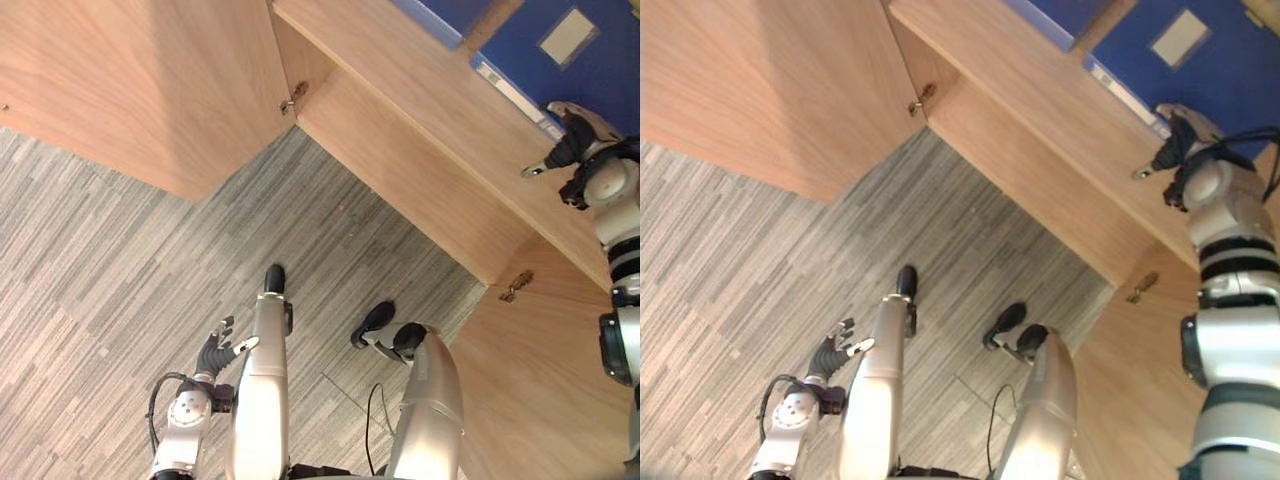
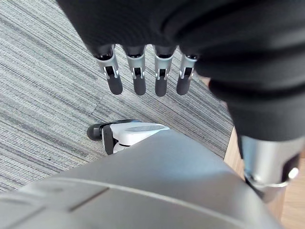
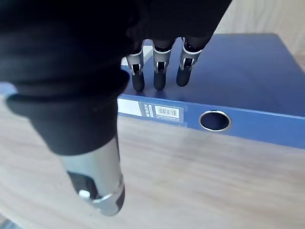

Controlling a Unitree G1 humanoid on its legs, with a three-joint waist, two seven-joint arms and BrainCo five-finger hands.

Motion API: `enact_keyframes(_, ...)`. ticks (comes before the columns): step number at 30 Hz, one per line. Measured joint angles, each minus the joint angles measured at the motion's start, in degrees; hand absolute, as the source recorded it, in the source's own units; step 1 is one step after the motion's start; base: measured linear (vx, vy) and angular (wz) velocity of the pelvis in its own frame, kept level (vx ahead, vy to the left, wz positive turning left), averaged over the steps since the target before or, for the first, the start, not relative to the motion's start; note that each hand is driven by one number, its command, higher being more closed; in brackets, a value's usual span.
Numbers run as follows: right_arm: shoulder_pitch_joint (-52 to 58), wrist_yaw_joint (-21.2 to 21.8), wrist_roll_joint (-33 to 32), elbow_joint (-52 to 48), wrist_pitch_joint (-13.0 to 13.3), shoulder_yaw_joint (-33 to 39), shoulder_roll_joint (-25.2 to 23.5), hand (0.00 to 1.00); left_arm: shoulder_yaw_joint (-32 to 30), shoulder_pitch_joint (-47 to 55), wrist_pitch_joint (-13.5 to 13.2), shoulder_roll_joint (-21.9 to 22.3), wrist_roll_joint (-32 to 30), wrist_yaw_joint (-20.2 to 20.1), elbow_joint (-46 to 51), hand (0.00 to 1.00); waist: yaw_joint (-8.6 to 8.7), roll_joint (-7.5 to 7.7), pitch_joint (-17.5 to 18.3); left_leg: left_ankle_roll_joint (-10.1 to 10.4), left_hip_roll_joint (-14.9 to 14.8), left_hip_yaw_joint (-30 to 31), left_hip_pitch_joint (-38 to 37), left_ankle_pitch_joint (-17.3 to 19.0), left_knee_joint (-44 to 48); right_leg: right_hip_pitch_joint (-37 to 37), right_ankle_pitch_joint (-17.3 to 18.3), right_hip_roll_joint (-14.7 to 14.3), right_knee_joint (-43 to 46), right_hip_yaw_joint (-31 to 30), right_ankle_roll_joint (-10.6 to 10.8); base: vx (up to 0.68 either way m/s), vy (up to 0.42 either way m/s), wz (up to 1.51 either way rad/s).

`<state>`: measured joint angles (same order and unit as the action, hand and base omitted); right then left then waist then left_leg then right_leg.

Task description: Walk over to the cabinet, pick up the folder, carry it to the office cabinet, place the folder inside the office cabinet, then close the office cabinet door

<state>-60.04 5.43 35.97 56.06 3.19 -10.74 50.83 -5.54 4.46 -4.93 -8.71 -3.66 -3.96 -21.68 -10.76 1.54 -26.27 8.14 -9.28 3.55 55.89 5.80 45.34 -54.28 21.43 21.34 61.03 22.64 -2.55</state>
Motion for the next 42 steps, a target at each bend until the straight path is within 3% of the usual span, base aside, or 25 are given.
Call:
enact_keyframes(10, 2.7, -2.5, 10.2, -0.1, -3.3, 2.3, 1.0, 0.00, -1.1, -0.3, 1.0, 0.9, 0.0, 0.0, 0.4, 0.00, -0.45, -0.06, 0.0, 0.1, -0.9, 0.0, 0.3, 0.2, 1.1, 0.0, 0.1, -0.7, 0.3, 0.1, -0.1, 0.02, 0.066, -0.03)
enact_keyframes(18, 4.7, -5.2, 10.3, -0.1, -6.4, 5.1, 0.0, 0.00, -1.4, -0.5, 1.0, 1.8, 0.8, 0.2, 0.3, 0.00, -0.72, -1.01, 0.5, 0.2, -1.0, 0.0, -0.7, 0.1, 1.1, 0.7, 0.1, -1.0, 0.4, 0.0, -0.2, 0.01, 0.057, -0.03)
enact_keyframes(23, 6.3, -6.5, 10.3, -0.1, -7.6, 5.3, -3.4, 0.00, -0.1, -0.4, 1.1, 1.7, 1.2, 0.2, 0.2, 0.00, -0.08, -1.48, 0.8, 0.2, -1.0, -0.3, -6.4, 0.1, -1.2, 6.5, 0.1, -1.2, -1.8, 0.7, -0.2, 0.02, 0.059, 0.02)
enact_keyframes(31, 11.5, -8.3, 10.6, -5.3, -8.9, 6.8, -14.1, 0.00, 3.3, 1.0, 1.1, 1.7, 1.0, 0.2, -5.3, 0.00, 1.28, -1.47, 4.3, 0.4, -2.2, -4.4, -22.0, -2.0, -12.5, 20.3, -3.9, -4.1, -13.7, 0.9, 1.1, 0.08, 0.054, -0.13)
enact_keyframes(37, 22.5, -8.4, 12.8, -16.2, -9.5, 4.4, -25.4, 0.00, 3.7, 1.5, 1.1, 1.9, -1.4, 1.4, -13.5, 0.00, 2.28, -0.22, 10.6, 0.3, -3.6, -9.9, -34.8, -2.6, -21.9, 30.2, -7.4, -7.6, -24.3, -1.1, 2.8, 0.13, 0.069, -0.29)
enact_keyframes(42, 32.3, -8.1, 12.3, -16.5, -8.6, 5.1, -30.3, 0.00, 3.6, 1.1, 1.1, 2.2, -4.5, 2.9, -20.8, 0.00, 4.62, -0.01, 15.4, -0.2, -3.2, -12.6, -43.2, -5.7, -32.7, 36.8, -12.7, -11.1, -36.0, -2.4, 4.0, 0.11, 0.071, -0.28)
